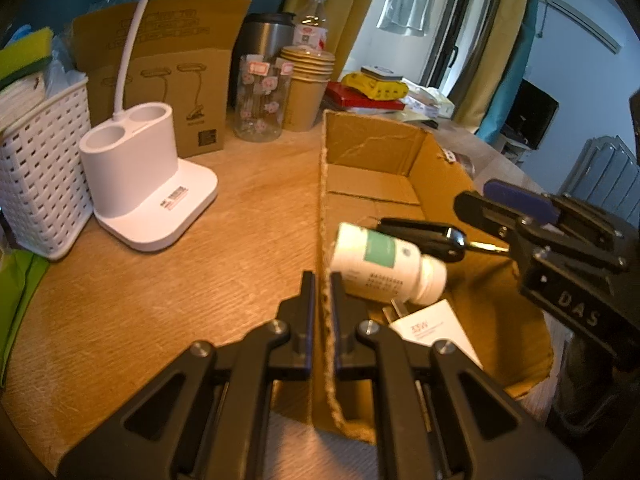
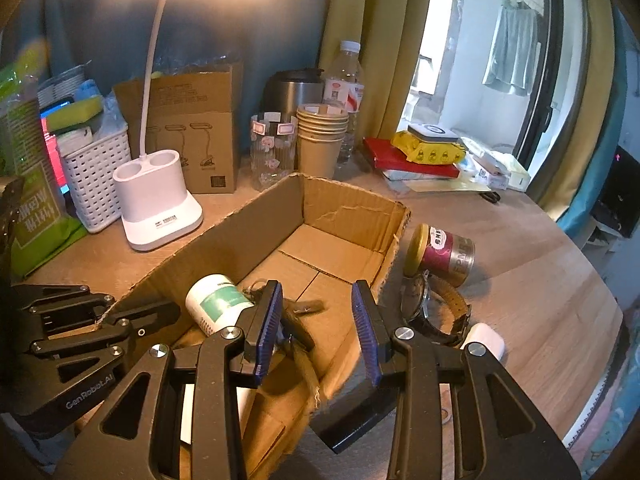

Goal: Organize rigid objects
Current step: 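Carry the car key into the box and open the right gripper, then move the right gripper back to the white earbud case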

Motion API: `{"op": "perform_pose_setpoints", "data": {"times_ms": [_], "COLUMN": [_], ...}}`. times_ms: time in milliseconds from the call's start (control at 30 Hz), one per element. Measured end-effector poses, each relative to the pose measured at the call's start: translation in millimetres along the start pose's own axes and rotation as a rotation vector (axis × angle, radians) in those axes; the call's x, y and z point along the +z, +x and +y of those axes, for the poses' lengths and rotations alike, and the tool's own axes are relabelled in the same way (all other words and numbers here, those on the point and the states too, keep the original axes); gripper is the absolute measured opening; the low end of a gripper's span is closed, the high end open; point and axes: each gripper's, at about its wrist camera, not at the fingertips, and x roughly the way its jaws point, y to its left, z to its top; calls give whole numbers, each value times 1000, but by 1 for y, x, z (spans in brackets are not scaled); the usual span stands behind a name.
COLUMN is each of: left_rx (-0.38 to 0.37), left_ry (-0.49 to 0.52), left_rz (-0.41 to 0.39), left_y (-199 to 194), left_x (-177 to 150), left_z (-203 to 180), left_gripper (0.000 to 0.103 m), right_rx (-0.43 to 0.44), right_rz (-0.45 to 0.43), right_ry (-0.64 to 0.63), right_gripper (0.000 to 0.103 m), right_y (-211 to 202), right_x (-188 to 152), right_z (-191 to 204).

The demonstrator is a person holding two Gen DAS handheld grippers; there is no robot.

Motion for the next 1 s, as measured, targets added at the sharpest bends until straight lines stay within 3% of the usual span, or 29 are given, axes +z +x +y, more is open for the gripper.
{"op": "perform_pose_setpoints", "data": {"times_ms": [267, 400, 1000], "left_rx": [1, 2, 2], "left_ry": [3, 3, 3], "left_rz": [-1, -1, -1], "left_y": [1, 1, 1], "left_x": [1, 1, 1], "left_z": [2, 2, 2], "left_gripper": [7, 7, 8], "right_rx": [4, 3, -44], "right_rz": [-8, -33, -109], "right_ry": [6, 37, 143], "right_gripper": [41, 48, 57], "right_y": [-2, -11, -42], "right_x": [1, 3, 6], "right_z": [0, -10, -53]}}
